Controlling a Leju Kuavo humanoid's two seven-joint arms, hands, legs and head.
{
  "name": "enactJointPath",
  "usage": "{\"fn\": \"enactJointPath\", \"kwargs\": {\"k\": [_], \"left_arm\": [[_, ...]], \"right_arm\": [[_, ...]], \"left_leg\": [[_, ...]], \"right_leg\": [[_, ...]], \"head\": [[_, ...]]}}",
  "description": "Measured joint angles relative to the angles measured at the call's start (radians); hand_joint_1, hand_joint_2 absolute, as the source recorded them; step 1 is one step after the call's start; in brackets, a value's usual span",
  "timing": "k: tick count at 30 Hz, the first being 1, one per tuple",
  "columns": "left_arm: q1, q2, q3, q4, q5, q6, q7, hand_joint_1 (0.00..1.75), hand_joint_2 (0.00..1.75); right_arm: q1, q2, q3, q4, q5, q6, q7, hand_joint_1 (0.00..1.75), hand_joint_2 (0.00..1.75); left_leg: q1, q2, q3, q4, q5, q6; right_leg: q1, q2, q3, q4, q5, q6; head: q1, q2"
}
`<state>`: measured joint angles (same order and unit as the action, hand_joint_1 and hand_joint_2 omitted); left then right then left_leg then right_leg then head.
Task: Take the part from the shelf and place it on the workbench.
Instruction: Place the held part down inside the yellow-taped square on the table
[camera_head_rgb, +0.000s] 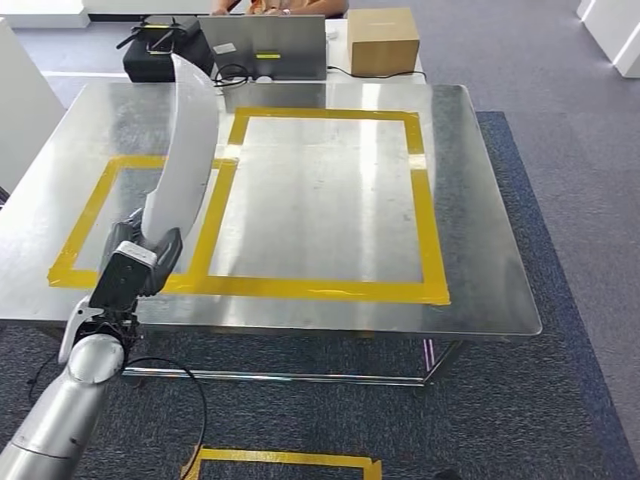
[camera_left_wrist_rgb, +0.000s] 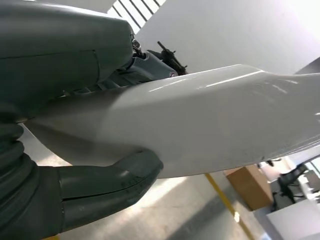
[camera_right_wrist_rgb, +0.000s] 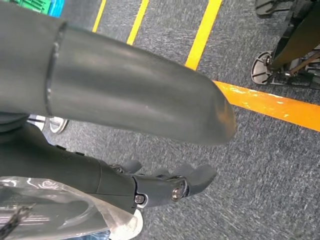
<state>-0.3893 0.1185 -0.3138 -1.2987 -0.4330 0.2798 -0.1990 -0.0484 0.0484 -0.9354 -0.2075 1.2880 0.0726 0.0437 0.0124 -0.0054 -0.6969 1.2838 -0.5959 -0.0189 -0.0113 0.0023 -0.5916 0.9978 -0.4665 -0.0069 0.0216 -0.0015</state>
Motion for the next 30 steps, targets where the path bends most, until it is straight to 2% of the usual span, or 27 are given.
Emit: {"fn": "enactJointPath", "kwargs": {"k": [1, 2, 3, 4, 5, 8, 9, 11, 13, 14, 15, 16, 18, 20, 23, 25, 26, 28, 29, 30], "left_arm": [[-0.011, 0.003, -0.006, 0.018, -0.026, 0.001, 0.01, 1.75, 1.75], [-0.023, 0.006, -0.012, 0.037, -0.053, 0.001, 0.019, 1.75, 1.75], [-0.038, 0.008, -0.017, 0.056, -0.079, 0.001, 0.027, 1.75, 1.75], [-0.054, 0.011, -0.022, 0.076, -0.108, 0.001, 0.037, 1.75, 1.75], [-0.069, 0.014, -0.028, 0.096, -0.138, 0.002, 0.048, 1.75, 1.75], [-0.109, 0.025, -0.049, 0.163, -0.235, 0.004, 0.087, 1.75, 1.75], [-0.124, 0.028, -0.056, 0.183, -0.266, 0.007, 0.1, 1.75, 1.75], [-0.156, 0.031, -0.069, 0.223, -0.321, 0.012, 0.128, 1.75, 1.75], [-0.181, 0.032, -0.081, 0.262, -0.364, 0.014, 0.153, 1.75, 1.75], [-0.19, 0.033, -0.088, 0.28, -0.386, 0.013, 0.167, 1.75, 1.75], [-0.197, 0.033, -0.095, 0.298, -0.408, 0.01, 0.181, 1.75, 1.75], [-0.206, 0.034, -0.102, 0.315, -0.432, 0.005, 0.197, 1.75, 1.75], [-0.23, 0.035, -0.117, 0.351, -0.481, -0.012, 0.234, 1.75, 1.75], [-0.256, 0.036, -0.126, 0.389, -0.517, -0.029, 0.275, 1.75, 1.75], [-0.279, 0.035, -0.13, 0.442, -0.554, -0.051, 0.331, 1.75, 1.75], [-0.29, 0.033, -0.135, 0.475, -0.58, -0.075, 0.37, 1.75, 1.75], [-0.296, 0.032, -0.138, 0.492, -0.59, -0.087, 0.389, 1.75, 1.75], [-0.302, 0.028, -0.141, 0.524, -0.603, -0.11, 0.422, 1.75, 1.75], [-0.303, 0.026, -0.142, 0.54, -0.607, -0.122, 0.437, 1.75, 1.75], [-0.302, 0.024, -0.142, 0.555, -0.609, -0.132, 0.45, 1.75, 1.75]], "right_arm": [[0.0, 0.0, 0.0, 0.0, 0.0, 0.0, 0.0, 0.0, 0.0], [0.0, 0.0, 0.0, 0.0, 0.0, 0.001, 0.0, 0.0, 0.0], [-0.001, 0.0, 0.0, 0.0, 0.001, 0.001, 0.0, 0.0, 0.0], [-0.002, 0.0, 0.0, 0.0, 0.001, 0.002, 0.0, 0.0, 0.0], [-0.002, 0.0, 0.0, 0.0, 0.001, 0.002, 0.0, 0.0, 0.0], [-0.004, 0.0, 0.0, 0.0, 0.001, 0.003, 0.0, 0.0, 0.0], [-0.004, 0.0, 0.0, 0.0, 0.001, 0.004, 0.0, 0.0, 0.0], [-0.004, 0.0, 0.0, 0.0, 0.001, 0.005, 0.0, 0.0, 0.0], [-0.004, 0.0, 0.0, 0.0, 0.001, 0.006, 0.0, 0.0, 0.0], [-0.004, 0.0, 0.0, 0.0, 0.001, 0.006, 0.0, 0.0, 0.0], [-0.003, 0.0, 0.0, 0.0, 0.001, 0.006, 0.0, 0.0, 0.0], [-0.002, 0.0, 0.0, 0.0, 0.001, 0.006, 0.0, 0.0, 0.0], [-0.003, 0.0, 0.0, 0.0, 0.001, 0.007, 0.0, 0.0, 0.0], [-0.005, 0.0, 0.0, 0.0, 0.0, 0.007, 0.0, 0.0, 0.0], [-0.001, 0.0, 0.0, 0.0, -0.001, 0.007, 0.001, 0.0, 0.0], [0.0, 0.0, 0.0, 0.0, -0.001, 0.007, 0.001, 0.0, 0.0], [-0.001, 0.0, 0.0, 0.0, -0.002, 0.007, 0.002, 0.0, 0.0], [-0.002, 0.0, 0.0, 0.0, -0.003, 0.006, 0.004, 0.0, 0.0], [-0.002, 0.0, 0.0, 0.0, -0.004, 0.005, 0.005, 0.0, 0.0], [-0.001, 0.0, 0.0, 0.0, -0.005, 0.005, 0.007, 0.0, 0.0]], "left_leg": [[0.002, 0.0, 0.012, -0.039, 0.035, 0.0], [0.003, 0.001, 0.037, -0.104, 0.078, 0.001], [0.002, 0.001, 0.064, -0.169, 0.108, 0.003], [0.001, 0.001, 0.085, -0.22, 0.126, 0.006], [-0.001, 0.001, 0.095, -0.248, 0.131, 0.01], [-0.003, 0.001, 0.097, -0.262, 0.129, 0.027], [-0.002, 0.001, 0.099, -0.266, 0.131, 0.033], [0.002, 0.002, 0.103, -0.271, 0.135, 0.045], [0.001, 0.002, 0.103, -0.271, 0.135, 0.049], [0.001, 0.002, 0.103, -0.271, 0.134, 0.049], [0.001, 0.002, 0.103, -0.27, 0.133, 0.05], [0.001, 0.002, 0.104, -0.27, 0.133, 0.049], [-0.001, 0.001, 0.107, -0.269, 0.129, 0.045], [-0.005, -0.001, 0.107, -0.266, 0.124, 0.035], [-0.007, -0.001, 0.107, -0.268, 0.122, 0.02], [-0.005, 0.0, 0.096, -0.236, 0.099, 0.009], [-0.004, 0.001, 0.078, -0.194, 0.075, 0.005], [-0.003, 0.001, 0.017, -0.064, 0.019, 0.0], [-0.003, 0.001, -0.01, -0.013, 0.005, 0.0], [-0.003, 0.001, -0.024, 0.008, 0.009, 0.001]], "right_leg": [[0.0, 0.001, 0.003, 0.001, -0.002, 0.002], [0.0, 0.001, 0.005, 0.003, -0.004, 0.004], [0.001, 0.002, 0.005, 0.005, -0.007, 0.008], [0.003, 0.002, 0.004, 0.008, -0.009, 0.013], [0.004, 0.002, 0.001, 0.01, -0.009, 0.018], [0.002, 0.002, -0.004, 0.009, -0.01, 0.034], [0.001, 0.002, -0.011, 0.021, -0.019, 0.039], [0.0, 0.001, -0.053, 0.103, -0.063, 0.046], [0.0, 0.0, -0.122, 0.238, -0.115, 0.051], [-0.001, 0.0, -0.149, 0.284, -0.124, 0.052], [-0.001, 0.0, -0.16, 0.295, -0.114, 0.053], [-0.001, 0.0, -0.15, 0.266, -0.087, 0.052], [-0.001, -0.001, -0.092, 0.134, -0.019, 0.048], [0.0, -0.001, -0.039, 0.034, 0.009, 0.04], [0.0, 0.002, -0.024, 0.014, 0.006, 0.026], [-0.002, 0.002, -0.019, 0.01, 0.008, 0.014], [-0.004, 0.002, -0.017, 0.008, 0.008, 0.009], [-0.002, 0.003, -0.015, 0.008, 0.005, 0.002], [-0.001, 0.003, -0.014, 0.008, 0.004, 0.001], [0.0, 0.004, -0.013, 0.009, 0.003, 0.0]], "head": [[0.0, 0.0], [0.0, 0.0], [0.0, 0.0], [0.001, 0.0], [0.002, 0.0], [0.003, 0.0], [0.004, 0.0], [0.009, 0.0], [0.012, 0.0], [0.012, 0.0], [0.013, 0.0], [0.013, 0.0], [0.013, 0.0], [0.012, 0.0], [0.011, 0.0], [0.009, 0.0], [0.008, 0.0], [0.007, 0.0], [0.007, 0.0], [0.007, 0.0]]}}
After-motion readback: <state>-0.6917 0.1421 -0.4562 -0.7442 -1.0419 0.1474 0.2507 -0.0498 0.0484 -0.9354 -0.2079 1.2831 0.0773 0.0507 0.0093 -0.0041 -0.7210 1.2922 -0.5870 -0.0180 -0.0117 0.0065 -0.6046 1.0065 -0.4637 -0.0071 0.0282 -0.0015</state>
